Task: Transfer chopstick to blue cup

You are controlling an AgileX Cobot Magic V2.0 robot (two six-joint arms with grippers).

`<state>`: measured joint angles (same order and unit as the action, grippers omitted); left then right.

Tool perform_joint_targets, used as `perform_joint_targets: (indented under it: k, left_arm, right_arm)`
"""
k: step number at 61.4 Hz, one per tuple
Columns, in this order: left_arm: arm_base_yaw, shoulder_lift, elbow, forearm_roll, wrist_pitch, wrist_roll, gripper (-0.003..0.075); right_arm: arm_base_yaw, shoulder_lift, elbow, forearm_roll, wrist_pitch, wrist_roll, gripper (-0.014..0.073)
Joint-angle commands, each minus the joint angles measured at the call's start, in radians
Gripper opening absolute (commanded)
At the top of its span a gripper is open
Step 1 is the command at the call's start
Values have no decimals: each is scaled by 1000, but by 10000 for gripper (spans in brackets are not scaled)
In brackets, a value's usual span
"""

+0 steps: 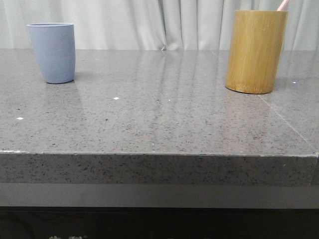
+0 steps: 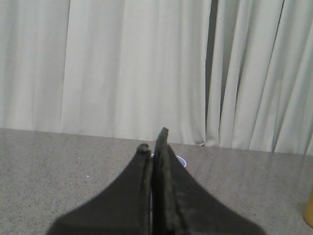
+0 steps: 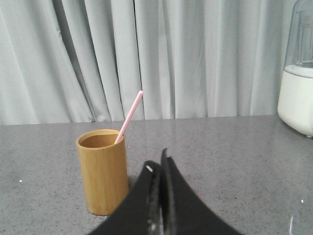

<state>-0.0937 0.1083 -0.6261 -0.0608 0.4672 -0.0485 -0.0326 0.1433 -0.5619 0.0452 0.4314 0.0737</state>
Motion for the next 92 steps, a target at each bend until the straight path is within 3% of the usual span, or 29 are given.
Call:
perform_joint_targets:
  k: [1, 18, 52, 58, 61, 66, 73, 79, 92]
  left_arm:
    - [-8, 93, -102, -1, 12, -6, -19]
    - [-8, 362, -283, -10, 183, 17, -19]
    - [-8, 591, -283, -10, 174, 17, -18]
    - [-8, 603, -283, -10, 172, 17, -10]
    - [-8, 605, -283, -10, 168, 17, 28]
    - [-8, 605, -283, -10, 159, 19, 139]
    - [-8, 605, -283, -10, 152, 40, 365]
    - [-8, 605, -283, -10, 152, 40, 449]
    - [-8, 656, -317, -18, 150, 93, 440]
  right_arm:
    - [-5, 80, -110, -2, 2, -5, -67]
    - [-5, 323, -304, -2, 247, -6, -67]
    - [-4, 529, -301, -7, 283, -55, -51]
    - [-3, 532, -301, -7, 293, -59, 58]
    - [-3, 533, -301, -7, 293, -60, 171]
    - [-3, 532, -301, -7, 293, -60, 399]
    - [-3, 532, -301, -7, 296, -60, 604]
    - [-3, 532, -301, -7, 297, -60, 626]
    - [-1, 532, -304, 10, 300, -62, 622]
